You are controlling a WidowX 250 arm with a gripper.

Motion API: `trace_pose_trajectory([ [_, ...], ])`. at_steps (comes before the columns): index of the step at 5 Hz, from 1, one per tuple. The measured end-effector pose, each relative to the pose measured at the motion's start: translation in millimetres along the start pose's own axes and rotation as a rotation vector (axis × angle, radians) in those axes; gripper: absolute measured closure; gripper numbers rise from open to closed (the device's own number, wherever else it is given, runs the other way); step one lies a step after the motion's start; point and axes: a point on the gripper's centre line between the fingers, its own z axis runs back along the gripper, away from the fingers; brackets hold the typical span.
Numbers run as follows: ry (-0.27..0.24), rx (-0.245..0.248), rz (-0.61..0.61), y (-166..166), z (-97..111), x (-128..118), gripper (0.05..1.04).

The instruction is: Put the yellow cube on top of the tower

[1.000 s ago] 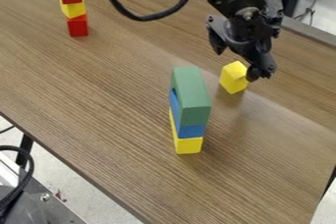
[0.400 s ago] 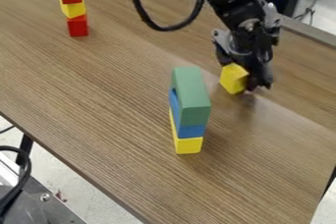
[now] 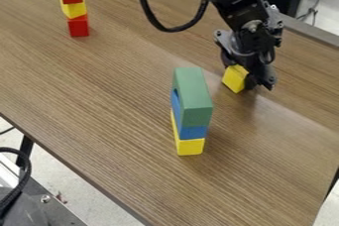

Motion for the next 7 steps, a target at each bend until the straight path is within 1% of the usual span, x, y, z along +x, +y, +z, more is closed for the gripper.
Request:
trace_pose_trajectory([
  [1,-0.054,-0.004,-0.103,2.0,22.4,30.8,0.494],
  [2,-0.153,-0.077,-0.188,-1.2,50.8,65.9,0.494],
  [3,-0.221,-0.138,-0.203,-1.8,76.4,81.5,0.494],
  [4,-0.175,-0.241,-0.198,-1.3,90.2,72.2,0.494],
  [5,-0.067,-0.349,-0.181,3.5,118.0,61.5,0.494],
  [6,-0.011,-0.379,-0.189,6.7,138.7,50.7,0.494],
  [7,-0.029,-0.37,-0.189,9.9,160.8,41.2,0.494],
])
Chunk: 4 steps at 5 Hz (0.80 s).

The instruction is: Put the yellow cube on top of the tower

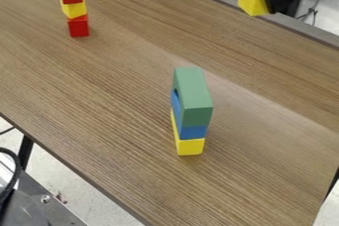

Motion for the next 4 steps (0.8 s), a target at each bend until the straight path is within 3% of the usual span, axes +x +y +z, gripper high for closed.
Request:
trace_pose_trajectory([
  [2,0.018,0.073,0.054,-11.1,12.9,-31.4,0.494],
  [3,0.055,0.076,0.058,-16.1,8.3,-48.6,0.494],
  [4,0.052,0.044,0.028,-23.1,0.2,-58.9,0.494],
])
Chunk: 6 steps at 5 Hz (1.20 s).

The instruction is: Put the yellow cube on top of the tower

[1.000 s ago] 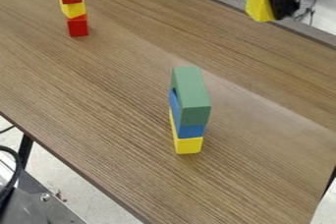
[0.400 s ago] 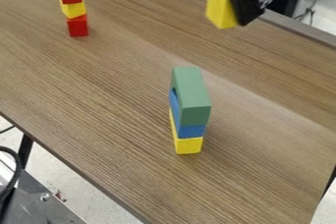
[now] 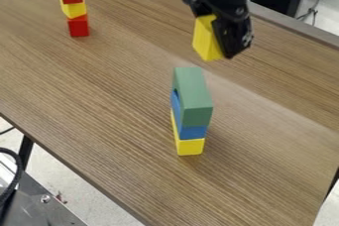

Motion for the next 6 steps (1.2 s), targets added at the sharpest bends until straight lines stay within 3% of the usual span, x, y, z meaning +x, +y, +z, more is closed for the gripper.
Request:
trace_pose_trajectory([
  [2,0.012,-0.034,-0.064,-0.1,-12.8,-6.8,0.494],
  [6,0.069,-0.01,-0.075,2.6,-14.6,-24.4,0.494],
])
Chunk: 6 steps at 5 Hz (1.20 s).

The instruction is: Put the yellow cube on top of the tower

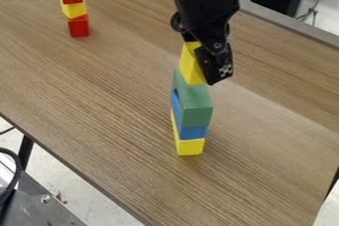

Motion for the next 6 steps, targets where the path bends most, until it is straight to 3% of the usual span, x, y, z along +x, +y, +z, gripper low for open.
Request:
trace_pose_trajectory([
  [4,-0.027,0.018,-0.003,-1.6,-7.6,-7.3,0.494],
  [5,-0.026,0.029,-0.013,-0.2,-8.0,-7.3,0.494],
  [6,0.006,0.022,-0.009,-0.6,-10.1,-12.0,0.494],
])
